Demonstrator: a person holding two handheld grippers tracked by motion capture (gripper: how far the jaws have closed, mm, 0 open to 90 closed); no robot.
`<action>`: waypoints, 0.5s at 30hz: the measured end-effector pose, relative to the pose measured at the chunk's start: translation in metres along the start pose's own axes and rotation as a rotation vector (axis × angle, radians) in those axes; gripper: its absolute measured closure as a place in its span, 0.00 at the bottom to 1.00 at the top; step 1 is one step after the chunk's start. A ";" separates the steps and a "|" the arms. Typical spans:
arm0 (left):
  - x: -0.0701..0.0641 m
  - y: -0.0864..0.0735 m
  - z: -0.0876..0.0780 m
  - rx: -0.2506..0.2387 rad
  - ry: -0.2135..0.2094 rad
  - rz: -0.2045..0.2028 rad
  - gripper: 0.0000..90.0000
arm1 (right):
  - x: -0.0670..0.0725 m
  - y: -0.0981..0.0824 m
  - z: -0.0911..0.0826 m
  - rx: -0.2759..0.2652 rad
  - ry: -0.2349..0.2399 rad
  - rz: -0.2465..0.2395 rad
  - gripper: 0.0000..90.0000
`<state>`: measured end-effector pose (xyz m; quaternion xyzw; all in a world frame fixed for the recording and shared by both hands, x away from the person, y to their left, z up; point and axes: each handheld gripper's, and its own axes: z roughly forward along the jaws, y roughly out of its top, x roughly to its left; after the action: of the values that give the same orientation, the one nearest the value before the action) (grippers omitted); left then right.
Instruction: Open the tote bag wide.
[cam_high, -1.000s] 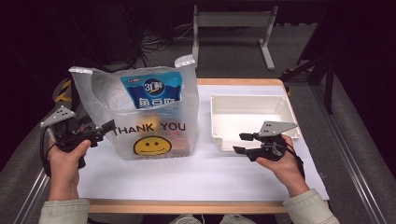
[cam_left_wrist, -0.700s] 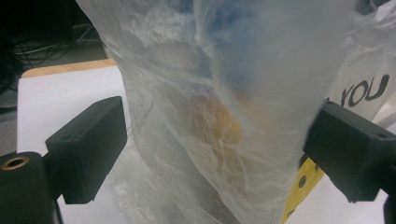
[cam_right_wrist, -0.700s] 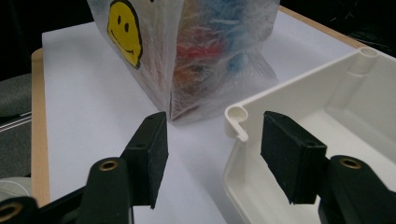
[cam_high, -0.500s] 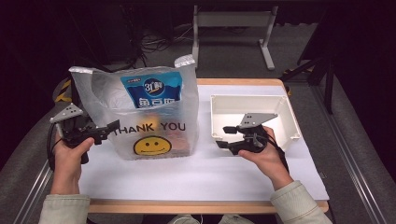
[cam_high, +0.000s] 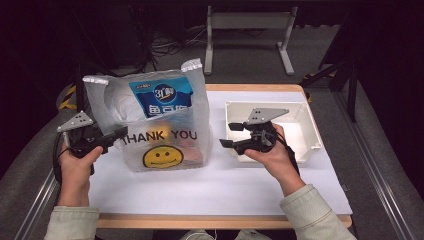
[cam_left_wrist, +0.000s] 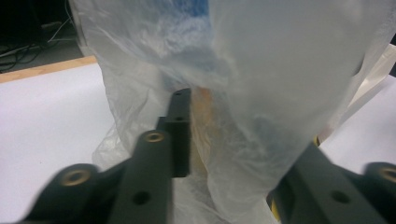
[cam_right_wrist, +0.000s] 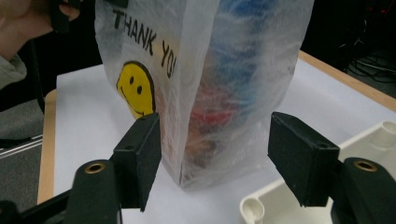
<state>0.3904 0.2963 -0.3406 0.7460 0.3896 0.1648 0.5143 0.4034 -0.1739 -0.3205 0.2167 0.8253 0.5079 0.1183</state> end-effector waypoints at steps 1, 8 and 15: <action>0.000 0.000 0.000 -0.002 -0.008 -0.001 0.85 | 0.000 0.003 0.001 -0.005 0.004 0.002 0.38; -0.003 0.002 -0.002 0.000 -0.021 0.012 0.99 | 0.001 0.021 0.012 -0.030 0.005 -0.002 0.32; -0.004 0.003 -0.002 0.006 -0.027 0.022 1.00 | 0.002 0.041 0.025 -0.056 -0.009 -0.002 0.27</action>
<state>0.3880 0.2937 -0.3367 0.7540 0.3749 0.1592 0.5155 0.4220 -0.1373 -0.2949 0.2146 0.8104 0.5298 0.1286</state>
